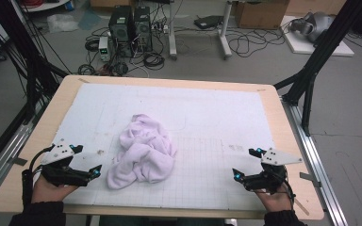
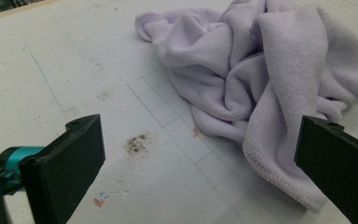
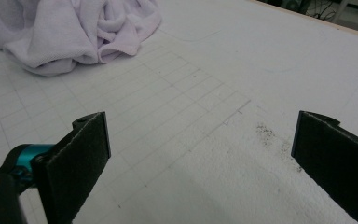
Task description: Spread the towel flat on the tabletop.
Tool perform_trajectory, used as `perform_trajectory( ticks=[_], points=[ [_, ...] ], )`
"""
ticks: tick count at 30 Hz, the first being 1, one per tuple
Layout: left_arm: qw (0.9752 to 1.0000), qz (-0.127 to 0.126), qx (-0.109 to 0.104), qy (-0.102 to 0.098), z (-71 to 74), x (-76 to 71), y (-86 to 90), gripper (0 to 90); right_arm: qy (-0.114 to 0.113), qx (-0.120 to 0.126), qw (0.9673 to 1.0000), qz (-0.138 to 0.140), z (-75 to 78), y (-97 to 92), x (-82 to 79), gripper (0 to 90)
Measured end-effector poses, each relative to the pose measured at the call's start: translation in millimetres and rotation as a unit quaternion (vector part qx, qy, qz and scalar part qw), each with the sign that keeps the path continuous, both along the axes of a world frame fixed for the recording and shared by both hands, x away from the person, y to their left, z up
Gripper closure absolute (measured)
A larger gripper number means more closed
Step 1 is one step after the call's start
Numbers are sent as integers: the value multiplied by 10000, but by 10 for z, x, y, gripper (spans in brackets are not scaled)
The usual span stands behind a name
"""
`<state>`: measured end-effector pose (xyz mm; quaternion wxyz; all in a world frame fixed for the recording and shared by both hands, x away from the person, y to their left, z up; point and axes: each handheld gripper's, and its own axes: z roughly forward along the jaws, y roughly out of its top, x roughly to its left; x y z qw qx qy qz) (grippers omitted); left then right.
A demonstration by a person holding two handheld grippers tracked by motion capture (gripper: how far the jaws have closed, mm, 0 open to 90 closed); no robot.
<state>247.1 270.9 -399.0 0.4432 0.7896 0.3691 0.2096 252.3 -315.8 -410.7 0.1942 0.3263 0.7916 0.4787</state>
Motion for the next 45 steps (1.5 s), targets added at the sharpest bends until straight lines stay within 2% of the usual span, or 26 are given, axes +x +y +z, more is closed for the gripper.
perform_trajectory(
  ticks=[17,28,33,36,40,42,45],
  points=[
    [10000,0,-21,1,-8,-9,13,30,33,-18,10000,80,-10,26,20,35],
    [10000,-61,-32,4,-7,-4,-26,30,236,77,9996,151,-7,66,123,35],
    [9997,-232,-4,-30,54,31,-126,30,293,45,9991,306,113,172,238,35],
    [9995,-294,-52,-63,89,56,-171,30,221,106,9989,401,192,274,315,41],
    [9990,-437,-73,-41,108,81,-211,79,165,235,9978,602,305,482,414,50],
    [9987,-506,-68,-30,123,122,-265,79,101,181,9971,727,347,611,473,50],
    [9984,-552,-89,-41,132,158,-312,86,132,139,9961,860,378,747,536,52]
  ],
)
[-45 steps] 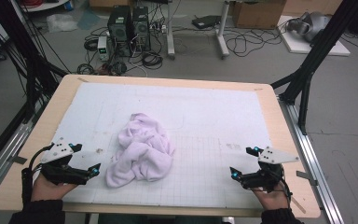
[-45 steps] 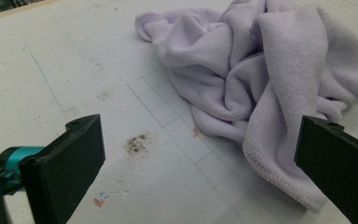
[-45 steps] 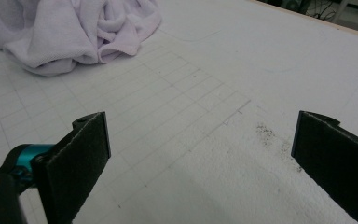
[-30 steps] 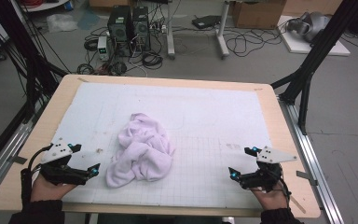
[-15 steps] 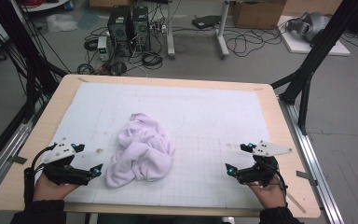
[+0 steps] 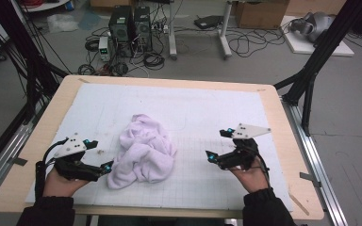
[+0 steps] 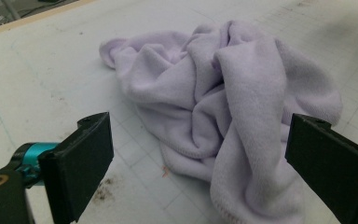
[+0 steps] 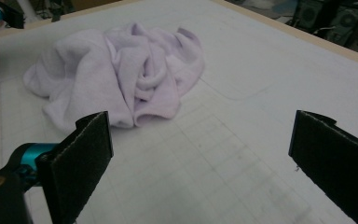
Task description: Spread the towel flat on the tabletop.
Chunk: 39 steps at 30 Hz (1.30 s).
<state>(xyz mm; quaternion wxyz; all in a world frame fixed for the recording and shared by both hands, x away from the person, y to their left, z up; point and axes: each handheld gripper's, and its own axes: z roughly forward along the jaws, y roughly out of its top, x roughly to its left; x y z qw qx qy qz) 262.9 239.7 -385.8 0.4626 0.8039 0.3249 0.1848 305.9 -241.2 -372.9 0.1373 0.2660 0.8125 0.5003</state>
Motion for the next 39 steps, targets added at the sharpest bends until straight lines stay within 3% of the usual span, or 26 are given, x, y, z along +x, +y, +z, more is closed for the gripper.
perform_trajectory(
  ticks=[1,2,3,5,9,12,14,19,20,23,24,27,31,34,39],
  points=[
    [10000,-66,14,3,6,41,-57,103,25,-14,9999,159,23,155,69,60],
    [10000,-66,14,3,6,41,-57,115,25,-14,9999,159,23,155,69,60],
    [9999,-159,-7,57,0,91,-110,124,25,-76,9996,279,30,294,121,62],
    [9994,-299,-69,135,-13,125,-139,219,54,-119,9992,390,23,422,159,65],
    [9973,-654,-45,323,-104,220,-253,322,205,-105,9971,720,-56,618,210,142],
    [9969,-693,1,384,-140,253,-285,382,262,-164,9959,855,-117,718,232,180],
    [9959,-788,92,425,-196,286,-325,431,423,-243,9925,1121,-214,879,263,212],
    [9948,-813,174,583,-288,328,-347,520,612,-461,9869,1418,-360,1098,306,327],
    [9940,-820,141,710,-339,351,-338,547,634,-487,9853,1510,-386,1129,314,357],
    [9933,-841,178,774,-375,367,-334,621,700,-563,9828,1614,-437,1190,312,385],
    [9931,-843,173,800,-385,370,-338,651,787,-670,9788,1770,-491,1245,309,434],
    [9917,-934,264,843,-401,379,-364,703,892,-733,9754,1880,-545,1286,318,511],
    [9912,-913,277,921,-433,389,-391,754,1030,-650,9742,1900,-574,1287,352,591],
    [9913,-920,323,885,-433,379,-411,815,1218,-661,9699,2002,-605,1296,361,762],
    [9925,-850,335,813,-394,331,-415,834,1271,-548,9689,2051,-546,1216,365,807]
  ],
)
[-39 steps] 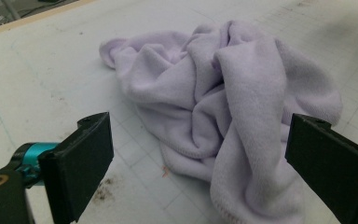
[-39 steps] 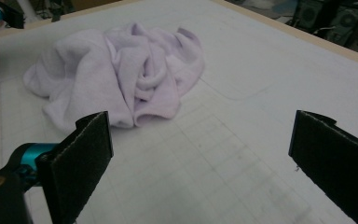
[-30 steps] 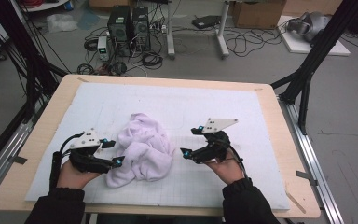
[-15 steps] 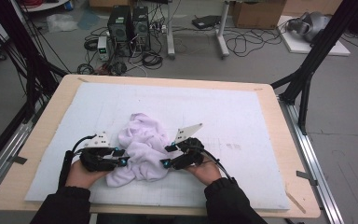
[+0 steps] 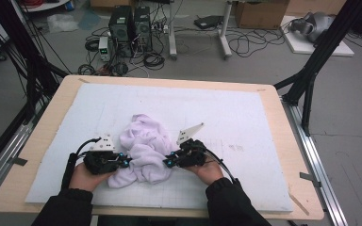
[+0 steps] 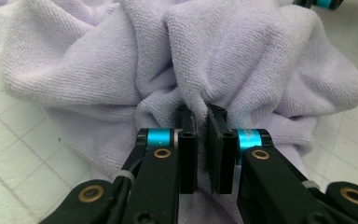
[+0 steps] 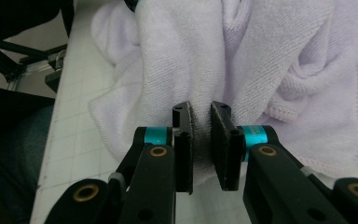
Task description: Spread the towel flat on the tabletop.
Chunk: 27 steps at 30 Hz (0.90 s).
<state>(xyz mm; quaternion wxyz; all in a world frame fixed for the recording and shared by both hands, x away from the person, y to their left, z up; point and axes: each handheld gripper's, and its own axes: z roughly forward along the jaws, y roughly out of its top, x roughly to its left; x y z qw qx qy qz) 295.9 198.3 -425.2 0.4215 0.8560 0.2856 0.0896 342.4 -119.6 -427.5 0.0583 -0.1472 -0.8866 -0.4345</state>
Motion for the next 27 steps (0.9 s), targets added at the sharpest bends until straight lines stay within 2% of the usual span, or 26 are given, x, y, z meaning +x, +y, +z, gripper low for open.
perform_trajectory(
  ticks=[4,6,7,8,9,10,12,16,18,20,22,23,24,25,26,27],
  points=[
    [9999,-12,-69,-83,106,-67,-31,835,-140,164,9998,-56,158,-136,-41,811],
    [9998,-23,-175,-54,182,-110,-47,837,-221,234,9995,-68,242,-220,-87,811],
    [9998,-23,-175,-54,182,-110,-47,837,-255,235,9994,-76,285,-266,-117,811],
    [9997,-84,-209,-102,264,-162,-65,837,-294,242,9993,-72,323,-311,-152,811],
    [9997,-84,-209,-102,264,-162,-65,838,-344,243,9991,-84,362,-359,-185,812],
    [9994,-196,-223,-187,342,-223,-102,838,-374,236,9990,-84,401,-407,-218,812],
    [9992,-244,-222,-205,374,-258,-132,839,-466,207,9987,-68,472,-481,-292,812],
    [9982,-487,-197,-284,462,-417,-300,839,-587,92,9982,-72,552,-623,-450,812],
    [9980,-534,-176,-304,460,-440,-333,839,-561,123,9983,-71,552,-665,-491,813],
    [9977,-622,-120,-253,418,-459,-400,839,-443,121,9989,-78,511,-747,-564,813],
    [9980,-610,-24,-152,323,-449,-451,822,-359,-15,9993,-76,379,-780,-614,813],
    [9980,-610,-24,-152,323,-449,-451,791,-268,-55,9996,-81,311,-775,-615,806],
    [9983,-582,-23,-47,287,-429,-442,724,-189,-147,9997,-43,243,-763,-608,782],
    [9987,-511,-18,-36,289,-419,-425,653,-104,-225,9997,-21,187,-751,-601,736],
    [9987,-511,-18,-36,289,-419,-425,601,24,-186,9998,-29,155,-750,-589,660],
    [9989,-473,-67,-31,302,-413,-394,578,108,-104,9999,-77,154,-760,-570,625]
  ],
)
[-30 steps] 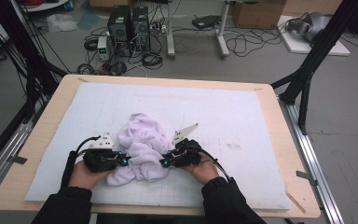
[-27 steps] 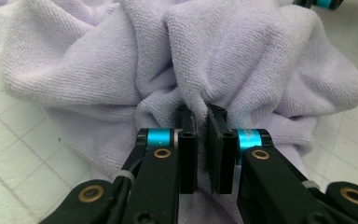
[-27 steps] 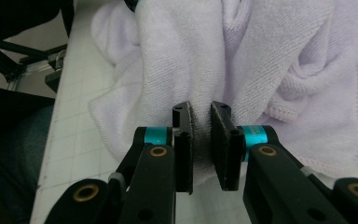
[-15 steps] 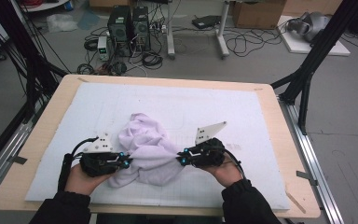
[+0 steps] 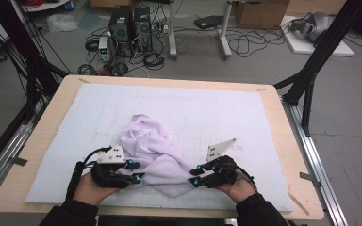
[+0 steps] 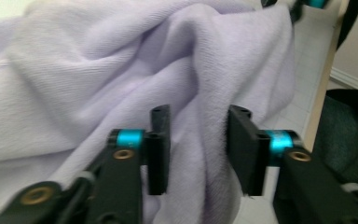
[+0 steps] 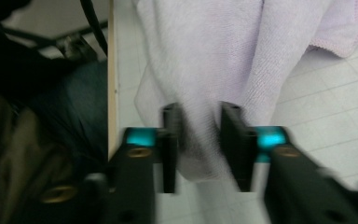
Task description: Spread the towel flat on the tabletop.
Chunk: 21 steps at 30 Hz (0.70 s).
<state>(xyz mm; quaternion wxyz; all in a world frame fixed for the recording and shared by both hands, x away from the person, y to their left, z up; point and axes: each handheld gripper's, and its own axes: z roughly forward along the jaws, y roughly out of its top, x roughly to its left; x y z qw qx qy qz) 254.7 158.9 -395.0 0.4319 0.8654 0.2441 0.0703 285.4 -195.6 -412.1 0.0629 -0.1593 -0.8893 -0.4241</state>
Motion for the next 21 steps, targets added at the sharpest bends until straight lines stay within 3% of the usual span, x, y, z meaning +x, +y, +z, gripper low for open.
perform_trajectory(
  ticks=[2,5,8,10,11,14,15,16,17,19,21],
  points=[
    [9999,80,-109,-62,52,5,69,499,-38,295,9995,-110,64,-52,27,584],
    [9993,188,-262,-180,148,75,174,484,-178,609,9969,-455,194,-128,134,566],
    [9992,273,-190,-239,132,191,170,495,-366,367,9959,-740,183,-59,292,534],
    [9993,296,-158,-178,100,241,156,499,-270,261,9969,-696,91,40,386,496],
    [9993,346,-96,-89,14,330,117,499,-177,214,9975,-648,24,111,426,480],
    [9994,321,-45,69,-84,411,74,512,-49,59,9985,-534,-104,253,469,490],
    [9994,265,77,187,-183,470,17,528,22,-47,9987,-514,-146,295,471,515],
    [9994,265,77,187,-183,470,17,551,63,-119,9989,-441,-189,327,479,551],
    [9991,187,207,330,-262,502,-38,595,119,-164,9991,-376,-228,350,481,622],
    [9988,173,315,344,-289,499,-64,703,276,-197,9992,-204,-267,363,461,788],
    [9984,135,423,353,-322,478,-103,768,216,-231,9995,-96,-244,346,439,842]
  ],
)
